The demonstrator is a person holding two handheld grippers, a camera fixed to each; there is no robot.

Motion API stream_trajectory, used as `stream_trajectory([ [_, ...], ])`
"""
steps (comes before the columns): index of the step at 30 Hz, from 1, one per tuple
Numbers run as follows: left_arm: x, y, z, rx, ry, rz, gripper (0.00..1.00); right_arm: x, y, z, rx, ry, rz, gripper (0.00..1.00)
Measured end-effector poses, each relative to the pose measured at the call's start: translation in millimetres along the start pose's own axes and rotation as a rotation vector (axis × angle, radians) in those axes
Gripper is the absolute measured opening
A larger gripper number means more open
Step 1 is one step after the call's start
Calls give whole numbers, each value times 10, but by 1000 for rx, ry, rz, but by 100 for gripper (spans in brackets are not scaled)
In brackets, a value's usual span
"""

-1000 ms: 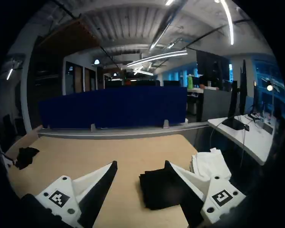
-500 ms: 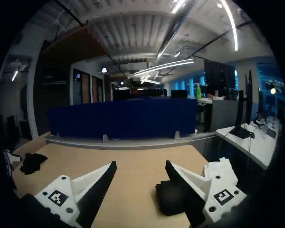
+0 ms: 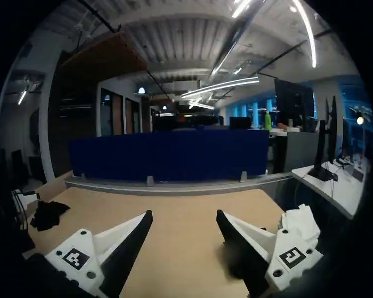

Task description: Fold towel

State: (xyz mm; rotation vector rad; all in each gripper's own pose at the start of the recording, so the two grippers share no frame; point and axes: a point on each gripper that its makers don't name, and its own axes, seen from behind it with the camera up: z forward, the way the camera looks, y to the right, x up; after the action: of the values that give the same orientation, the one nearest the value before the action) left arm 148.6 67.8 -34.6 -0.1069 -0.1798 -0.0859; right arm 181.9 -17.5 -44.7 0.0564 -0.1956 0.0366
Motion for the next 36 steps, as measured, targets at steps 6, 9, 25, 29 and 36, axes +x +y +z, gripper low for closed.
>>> stream_trajectory([
  [6,84,7,30,1,54,12,85,-43,-197,50,26,-25,7,100],
  [9,95,24,34,-3,68,14,85,-53,-284,72,36,-36,8,100],
  [25,-169,-256,113,73,202,207,85,-260,-599,248,47,-122,6,100],
  [29,-358,-363,174,74,211,188,85,-274,-621,361,27,-115,16,100],
  [36,-724,-534,295,72,217,141,85,-381,-668,491,15,-103,22,100],
])
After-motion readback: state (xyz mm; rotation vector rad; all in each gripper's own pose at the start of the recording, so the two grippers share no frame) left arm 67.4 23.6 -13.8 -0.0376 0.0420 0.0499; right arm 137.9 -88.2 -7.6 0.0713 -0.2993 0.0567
